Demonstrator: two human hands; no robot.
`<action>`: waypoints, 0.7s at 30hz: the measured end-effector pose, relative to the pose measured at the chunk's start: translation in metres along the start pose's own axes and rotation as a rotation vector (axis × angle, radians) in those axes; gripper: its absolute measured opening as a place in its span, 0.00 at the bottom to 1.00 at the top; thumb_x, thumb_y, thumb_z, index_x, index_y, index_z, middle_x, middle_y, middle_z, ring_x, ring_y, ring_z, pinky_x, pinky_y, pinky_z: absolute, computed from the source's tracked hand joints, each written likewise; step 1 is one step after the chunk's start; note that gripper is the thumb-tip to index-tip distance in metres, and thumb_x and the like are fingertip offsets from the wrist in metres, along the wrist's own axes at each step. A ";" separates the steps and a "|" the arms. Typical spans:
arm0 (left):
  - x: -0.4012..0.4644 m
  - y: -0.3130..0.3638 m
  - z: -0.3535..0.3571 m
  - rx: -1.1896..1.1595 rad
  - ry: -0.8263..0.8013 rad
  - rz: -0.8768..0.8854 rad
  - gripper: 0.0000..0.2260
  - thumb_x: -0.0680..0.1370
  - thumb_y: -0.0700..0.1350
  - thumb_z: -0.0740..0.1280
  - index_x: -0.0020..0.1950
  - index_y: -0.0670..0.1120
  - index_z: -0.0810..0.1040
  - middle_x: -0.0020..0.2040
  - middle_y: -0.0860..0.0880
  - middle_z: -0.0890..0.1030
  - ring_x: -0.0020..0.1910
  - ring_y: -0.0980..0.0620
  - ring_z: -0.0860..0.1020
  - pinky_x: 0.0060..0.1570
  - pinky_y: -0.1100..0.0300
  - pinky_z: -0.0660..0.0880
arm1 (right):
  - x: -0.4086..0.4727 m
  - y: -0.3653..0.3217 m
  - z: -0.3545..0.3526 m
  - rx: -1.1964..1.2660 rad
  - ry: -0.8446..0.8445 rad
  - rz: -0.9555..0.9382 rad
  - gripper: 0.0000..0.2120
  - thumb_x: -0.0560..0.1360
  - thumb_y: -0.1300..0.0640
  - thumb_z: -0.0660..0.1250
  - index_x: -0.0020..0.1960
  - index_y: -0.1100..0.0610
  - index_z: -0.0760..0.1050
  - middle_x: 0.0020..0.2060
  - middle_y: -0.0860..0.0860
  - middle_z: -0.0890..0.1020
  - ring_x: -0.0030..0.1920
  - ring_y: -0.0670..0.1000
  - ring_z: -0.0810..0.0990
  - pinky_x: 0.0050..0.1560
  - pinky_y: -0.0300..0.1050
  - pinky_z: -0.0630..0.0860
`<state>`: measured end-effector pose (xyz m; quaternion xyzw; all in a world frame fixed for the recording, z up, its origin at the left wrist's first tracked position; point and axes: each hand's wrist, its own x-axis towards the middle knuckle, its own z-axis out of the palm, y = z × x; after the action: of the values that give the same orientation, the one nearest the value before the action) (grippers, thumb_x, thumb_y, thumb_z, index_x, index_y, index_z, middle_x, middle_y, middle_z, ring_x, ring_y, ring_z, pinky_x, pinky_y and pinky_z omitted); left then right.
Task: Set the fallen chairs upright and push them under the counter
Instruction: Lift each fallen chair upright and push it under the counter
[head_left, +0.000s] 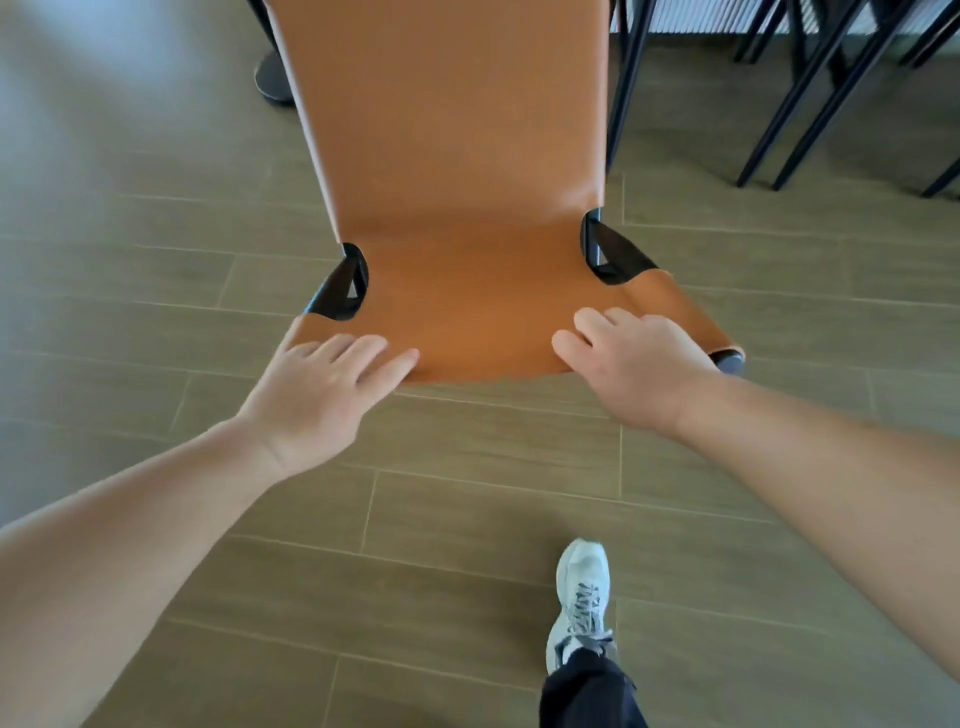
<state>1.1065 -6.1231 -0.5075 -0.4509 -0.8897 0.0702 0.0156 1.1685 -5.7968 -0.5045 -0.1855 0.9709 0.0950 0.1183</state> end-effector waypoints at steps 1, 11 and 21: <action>0.013 -0.012 -0.009 0.011 0.013 -0.054 0.31 0.70 0.30 0.69 0.71 0.45 0.66 0.57 0.38 0.77 0.49 0.36 0.80 0.48 0.39 0.78 | 0.010 0.018 -0.008 0.009 0.042 -0.009 0.16 0.72 0.66 0.61 0.57 0.54 0.65 0.43 0.51 0.60 0.39 0.53 0.64 0.32 0.49 0.62; 0.124 -0.118 -0.063 0.015 0.053 -0.363 0.28 0.75 0.56 0.67 0.74 0.53 0.66 0.74 0.41 0.59 0.70 0.35 0.63 0.65 0.32 0.66 | 0.102 0.123 -0.089 0.043 0.157 0.087 0.08 0.77 0.52 0.57 0.47 0.51 0.57 0.42 0.49 0.64 0.42 0.53 0.67 0.29 0.43 0.57; 0.175 -0.177 -0.079 -0.012 0.055 -0.316 0.30 0.73 0.55 0.70 0.73 0.53 0.66 0.74 0.43 0.61 0.72 0.38 0.61 0.74 0.39 0.56 | 0.166 0.162 -0.119 0.088 0.232 0.085 0.08 0.77 0.53 0.60 0.55 0.53 0.66 0.50 0.50 0.68 0.47 0.53 0.68 0.40 0.51 0.72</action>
<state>0.8679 -6.0765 -0.4106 -0.3072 -0.9491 0.0494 0.0481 0.9336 -5.7317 -0.4120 -0.1484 0.9883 0.0350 0.0092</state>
